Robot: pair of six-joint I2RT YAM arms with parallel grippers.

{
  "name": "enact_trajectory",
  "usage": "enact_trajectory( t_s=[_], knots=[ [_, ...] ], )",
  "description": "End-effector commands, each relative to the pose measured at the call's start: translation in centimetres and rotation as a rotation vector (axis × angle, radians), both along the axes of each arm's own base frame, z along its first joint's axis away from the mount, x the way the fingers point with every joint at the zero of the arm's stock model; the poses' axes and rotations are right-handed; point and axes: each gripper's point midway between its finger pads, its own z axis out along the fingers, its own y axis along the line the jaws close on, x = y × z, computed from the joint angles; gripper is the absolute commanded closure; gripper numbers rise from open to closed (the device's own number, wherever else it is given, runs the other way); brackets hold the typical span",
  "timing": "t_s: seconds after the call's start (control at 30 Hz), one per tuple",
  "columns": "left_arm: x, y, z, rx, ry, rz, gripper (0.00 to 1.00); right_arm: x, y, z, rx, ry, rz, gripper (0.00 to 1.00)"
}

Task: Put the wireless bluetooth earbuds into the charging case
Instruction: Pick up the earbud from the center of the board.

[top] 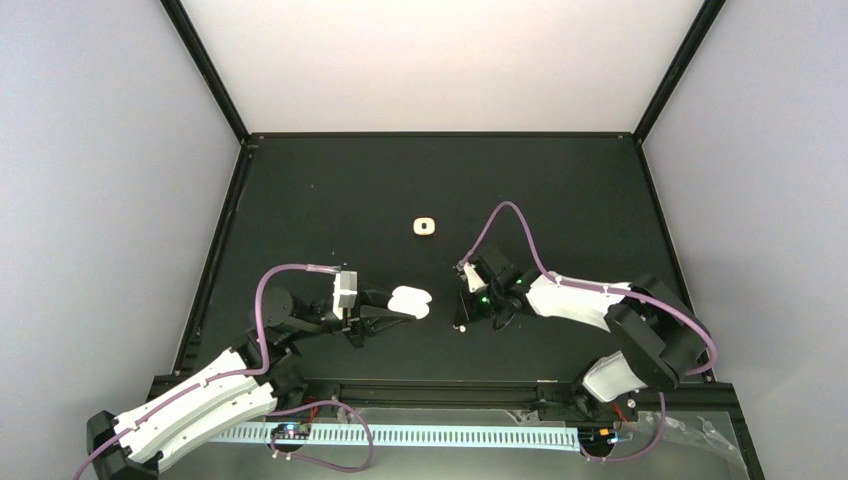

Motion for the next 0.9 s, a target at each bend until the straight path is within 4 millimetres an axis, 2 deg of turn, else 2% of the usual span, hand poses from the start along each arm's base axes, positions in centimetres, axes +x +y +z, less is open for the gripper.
enact_trajectory(
  t_s=[0.0,0.27,0.67,0.87],
  knots=[
    [-0.2,-0.2,-0.2,0.002,0.001,-0.009,0.98,-0.5,-0.6,-1.2,-0.017,0.022,0.000,0.86],
    [-0.1,-0.2,-0.3,0.005,0.002,-0.006,0.98,-0.7,-0.9,-1.2,-0.023,0.018,0.003,0.84],
    [0.1,-0.2,-0.3,0.007,0.003,0.000,0.98,-1.2,-1.5,-0.3,-0.014,0.002,-0.001,0.82],
    [0.1,-0.2,-0.3,0.006,0.004,-0.001,0.98,-1.2,-1.6,-0.3,-0.014,-0.001,-0.005,0.84]
  ],
)
